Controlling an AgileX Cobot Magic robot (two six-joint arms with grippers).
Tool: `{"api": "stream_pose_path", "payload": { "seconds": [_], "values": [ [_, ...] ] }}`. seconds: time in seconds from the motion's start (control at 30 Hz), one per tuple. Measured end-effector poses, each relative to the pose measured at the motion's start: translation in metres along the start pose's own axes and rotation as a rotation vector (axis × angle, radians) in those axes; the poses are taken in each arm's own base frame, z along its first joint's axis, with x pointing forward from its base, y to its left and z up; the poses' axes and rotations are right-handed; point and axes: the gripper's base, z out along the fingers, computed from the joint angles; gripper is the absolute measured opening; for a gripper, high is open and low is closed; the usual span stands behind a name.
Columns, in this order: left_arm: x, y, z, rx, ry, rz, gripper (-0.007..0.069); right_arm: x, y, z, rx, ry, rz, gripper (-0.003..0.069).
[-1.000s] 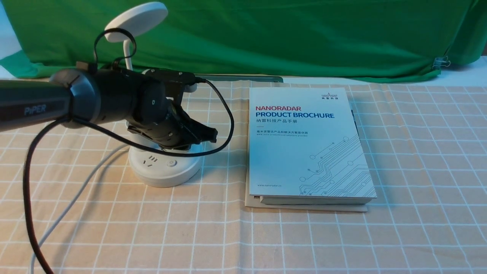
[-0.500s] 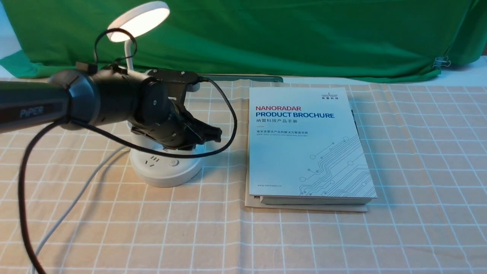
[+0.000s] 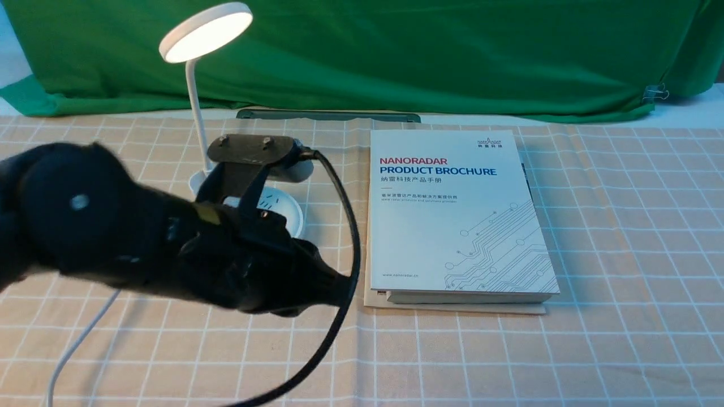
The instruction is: Turn on the table lamp on the light coffee tablecloth with your hand.
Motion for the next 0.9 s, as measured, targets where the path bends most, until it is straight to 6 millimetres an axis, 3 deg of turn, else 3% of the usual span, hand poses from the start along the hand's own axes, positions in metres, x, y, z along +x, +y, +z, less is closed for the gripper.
{"api": "stream_pose_path", "payload": {
  "seconds": [0.2, 0.63, 0.8, 0.9],
  "values": [
    [0.012, -0.011, -0.051, -0.001, -0.184, 0.109, 0.0, 0.0, 0.0, 0.0, 0.0, 0.0, 0.0, 0.0239],
    [0.026, -0.012, -0.121, -0.186, -0.417, 0.428, 0.0, 0.0, 0.0, 0.0, 0.0, 0.0, 0.0, 0.0239],
    [0.064, 0.004, -0.141, -0.309, -0.666, 0.466, 0.0, 0.0, 0.0, 0.0, 0.0, 0.0, 0.0, 0.0239],
    [0.091, 0.017, -0.142, -0.355, -0.814, 0.425, 0.0, 0.0, 0.0, 0.0, 0.0, 0.0, 0.0, 0.0239]
  ]
}}
